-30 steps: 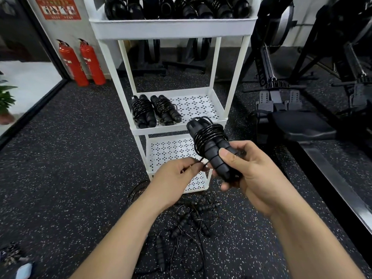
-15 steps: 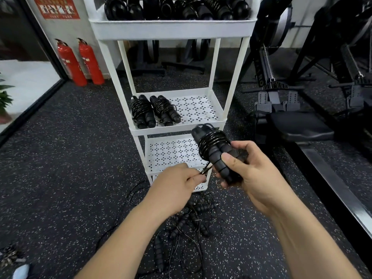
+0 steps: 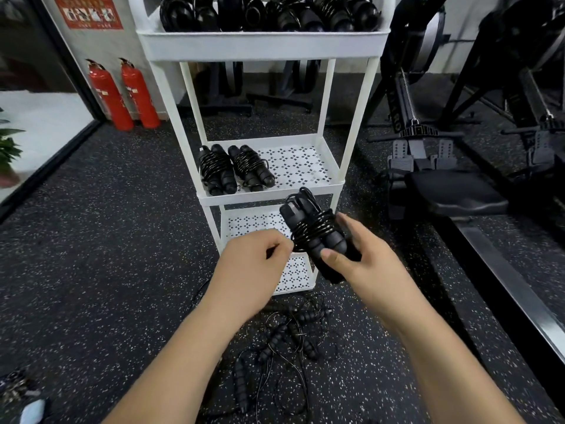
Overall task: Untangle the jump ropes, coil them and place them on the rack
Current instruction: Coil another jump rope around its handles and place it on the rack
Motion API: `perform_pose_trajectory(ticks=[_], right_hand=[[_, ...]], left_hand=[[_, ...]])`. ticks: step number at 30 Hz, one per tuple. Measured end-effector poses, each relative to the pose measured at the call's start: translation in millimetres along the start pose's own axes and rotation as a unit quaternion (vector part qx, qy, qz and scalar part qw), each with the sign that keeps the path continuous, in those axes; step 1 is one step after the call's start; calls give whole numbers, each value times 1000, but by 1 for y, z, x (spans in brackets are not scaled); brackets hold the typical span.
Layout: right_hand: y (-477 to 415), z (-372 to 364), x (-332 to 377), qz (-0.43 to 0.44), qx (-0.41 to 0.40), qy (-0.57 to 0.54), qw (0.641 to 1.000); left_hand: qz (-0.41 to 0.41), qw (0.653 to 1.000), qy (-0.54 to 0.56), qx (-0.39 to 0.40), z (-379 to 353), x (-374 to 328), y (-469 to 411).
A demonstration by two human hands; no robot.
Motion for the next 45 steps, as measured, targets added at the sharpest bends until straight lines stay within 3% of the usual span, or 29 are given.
perform_pose_trajectory(ticks=[4,10,17,23,27,30,35,40,45], right_hand=[[5,-17,-6,-36,60,-111,991],[1,-14,-3,-84,10,-266,960],[3,-2,2,-65,-50,-278,957],[9,-4,17,12,-106,-233,967],[8,-5,10,-37,-121,-327,936],[6,-7,5,-73,-114,-387,912],[4,0,4,-87,-126,-425,892],[6,-7,0,-135,-107,-454,874],[9,-7,3,-127,-131,-465,866]], left_hand=[[14,991,121,-46,3,-6,2],[-19,991,134,-20,-2,-17,8],[39,960,277,34,-7,-5,6],[87,922,376,17,-19,2,7],[-22,966,246,-76,-10,-13,16],[-74,976,181,-93,-13,-24,23],[-34,965,243,-90,-23,-19,25],[-25,976,173,-132,-21,-18,27],[-6,982,164,-96,-30,-19,26]])
Point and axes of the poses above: each hand's wrist, its own y-axis away from the middle knuckle, its own z-axis out of the back of the hand, x = y × z, the point moved 6 cm from there along -y, towards the middle knuckle, and after that the axes turned 1 degree about x, right-handed, at the moved point
